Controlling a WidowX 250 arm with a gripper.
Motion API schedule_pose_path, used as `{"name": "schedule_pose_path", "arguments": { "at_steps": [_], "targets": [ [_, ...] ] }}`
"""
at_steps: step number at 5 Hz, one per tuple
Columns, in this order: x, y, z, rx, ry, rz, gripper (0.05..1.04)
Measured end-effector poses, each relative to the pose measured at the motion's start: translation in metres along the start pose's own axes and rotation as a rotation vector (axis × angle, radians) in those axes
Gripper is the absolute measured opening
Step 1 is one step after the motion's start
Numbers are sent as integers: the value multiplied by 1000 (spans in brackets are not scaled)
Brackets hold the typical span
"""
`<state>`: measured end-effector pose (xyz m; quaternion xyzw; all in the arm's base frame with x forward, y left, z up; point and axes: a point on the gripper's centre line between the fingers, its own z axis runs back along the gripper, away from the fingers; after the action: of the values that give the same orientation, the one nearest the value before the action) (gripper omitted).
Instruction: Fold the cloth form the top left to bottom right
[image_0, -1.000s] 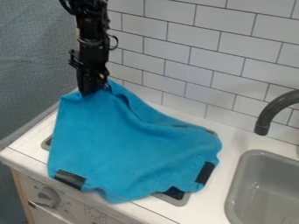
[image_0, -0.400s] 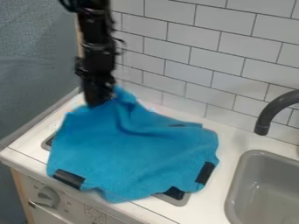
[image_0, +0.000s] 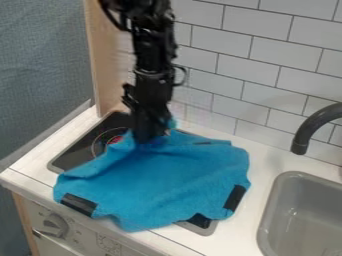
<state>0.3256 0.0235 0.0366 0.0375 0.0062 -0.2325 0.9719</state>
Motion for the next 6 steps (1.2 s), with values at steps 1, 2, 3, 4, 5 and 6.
{"name": "schedule_pose_path", "arguments": {
  "at_steps": [1, 2, 3, 4, 5, 6],
  "targets": [
    [9, -19, -12, -1, 22, -29, 52],
    [12, -28, -27, 3, 50, -47, 52],
    [12, -38, -39, -4, 74, -53, 71],
    [11, -39, -40, -7, 76, -22, 235],
    [10, -40, -40, -9, 80, -13, 478],
    [10, -40, -34, -17, 76, -13, 806]
  ]
}}
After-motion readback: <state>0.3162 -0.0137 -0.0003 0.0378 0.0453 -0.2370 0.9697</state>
